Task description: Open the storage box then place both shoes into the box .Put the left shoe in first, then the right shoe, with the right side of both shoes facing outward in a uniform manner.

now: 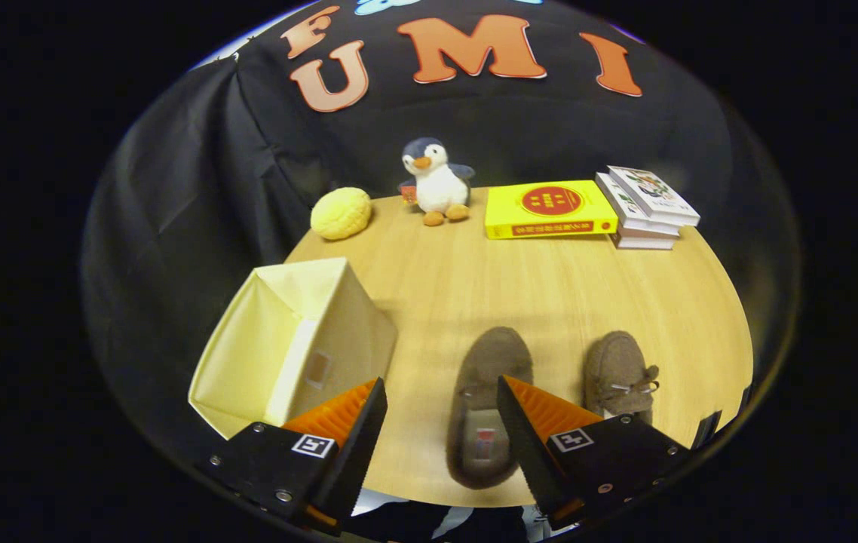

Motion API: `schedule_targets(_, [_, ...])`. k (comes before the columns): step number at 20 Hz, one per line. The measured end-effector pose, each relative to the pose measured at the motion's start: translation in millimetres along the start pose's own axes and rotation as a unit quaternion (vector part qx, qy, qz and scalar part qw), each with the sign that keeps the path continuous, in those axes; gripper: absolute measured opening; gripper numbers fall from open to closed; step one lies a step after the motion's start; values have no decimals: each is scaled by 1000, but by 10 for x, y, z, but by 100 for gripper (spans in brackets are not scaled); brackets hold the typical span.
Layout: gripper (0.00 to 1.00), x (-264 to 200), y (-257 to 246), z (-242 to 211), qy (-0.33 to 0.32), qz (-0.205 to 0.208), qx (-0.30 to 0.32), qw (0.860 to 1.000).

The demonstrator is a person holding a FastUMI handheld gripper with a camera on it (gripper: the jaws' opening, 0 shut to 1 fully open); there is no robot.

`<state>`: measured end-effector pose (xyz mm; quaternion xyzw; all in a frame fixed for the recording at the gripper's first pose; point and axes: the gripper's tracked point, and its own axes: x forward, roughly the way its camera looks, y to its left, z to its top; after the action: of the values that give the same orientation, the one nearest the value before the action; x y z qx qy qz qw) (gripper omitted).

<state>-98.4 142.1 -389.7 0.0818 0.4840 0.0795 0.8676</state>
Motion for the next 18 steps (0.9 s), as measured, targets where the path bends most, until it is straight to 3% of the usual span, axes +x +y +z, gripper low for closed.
schedule_targets(8, [76,436,-535,-596,60,17,-13,998])
schedule_targets(11, [52,656,-565,-664,74,29,-7,997])
schedule_targets(16, [39,944,-703,-588,56,-10,-48,997])
schedule_targets(18, [30,1017,-691,-558,50,-14,-44,998])
